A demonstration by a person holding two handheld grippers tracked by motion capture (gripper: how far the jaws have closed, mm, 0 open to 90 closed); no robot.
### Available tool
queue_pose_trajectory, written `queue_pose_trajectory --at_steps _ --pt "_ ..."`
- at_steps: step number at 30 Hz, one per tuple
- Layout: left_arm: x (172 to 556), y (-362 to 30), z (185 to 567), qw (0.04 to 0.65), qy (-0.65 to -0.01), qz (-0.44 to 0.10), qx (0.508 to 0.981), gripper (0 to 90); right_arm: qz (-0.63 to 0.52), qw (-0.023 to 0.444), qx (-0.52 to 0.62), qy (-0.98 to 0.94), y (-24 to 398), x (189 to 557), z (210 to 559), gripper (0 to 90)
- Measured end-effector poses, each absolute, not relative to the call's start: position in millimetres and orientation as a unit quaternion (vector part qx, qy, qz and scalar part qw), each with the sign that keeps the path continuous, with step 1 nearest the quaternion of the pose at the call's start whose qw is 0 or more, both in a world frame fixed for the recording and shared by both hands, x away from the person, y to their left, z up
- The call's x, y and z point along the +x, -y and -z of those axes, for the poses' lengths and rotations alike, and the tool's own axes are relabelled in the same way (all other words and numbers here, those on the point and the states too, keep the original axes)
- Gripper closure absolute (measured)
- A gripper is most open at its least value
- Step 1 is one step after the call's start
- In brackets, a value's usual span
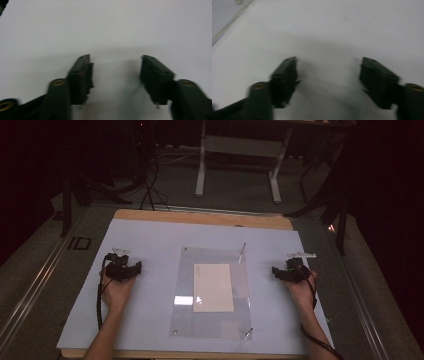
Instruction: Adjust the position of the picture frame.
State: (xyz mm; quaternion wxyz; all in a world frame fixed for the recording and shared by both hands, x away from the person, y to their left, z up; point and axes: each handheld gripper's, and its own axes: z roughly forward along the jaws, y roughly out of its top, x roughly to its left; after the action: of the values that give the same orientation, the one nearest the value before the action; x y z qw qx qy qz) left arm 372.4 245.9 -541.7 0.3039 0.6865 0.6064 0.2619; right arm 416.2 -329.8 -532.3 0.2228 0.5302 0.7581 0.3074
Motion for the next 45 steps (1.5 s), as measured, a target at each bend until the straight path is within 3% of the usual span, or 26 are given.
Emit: queue_pose_trajectory --at_steps 2,6,18,45 --pt "372.2 -245.0 540.1 0.308 -0.599 -0.255 0.694 47.3 -0.320 0.216 0.518 -0.763 328.9 412.5 530.6 46.8" --pt "370.2 -240.6 532.7 0.312 -0.586 -0.250 0.704 50.9 -0.329 0.212 0.500 -0.772 327.7 406.1 527.6 55.1" --pt "371.8 -227.6 526.1 0.325 -0.555 -0.234 0.729 53.5 -0.347 0.199 0.459 -0.793 315.7 379.3 521.8 61.8" --pt "385.4 -184.6 517.2 0.361 -0.485 -0.218 0.766 50.0 -0.401 0.141 0.341 -0.838 277.3 308.0 517.7 61.1"
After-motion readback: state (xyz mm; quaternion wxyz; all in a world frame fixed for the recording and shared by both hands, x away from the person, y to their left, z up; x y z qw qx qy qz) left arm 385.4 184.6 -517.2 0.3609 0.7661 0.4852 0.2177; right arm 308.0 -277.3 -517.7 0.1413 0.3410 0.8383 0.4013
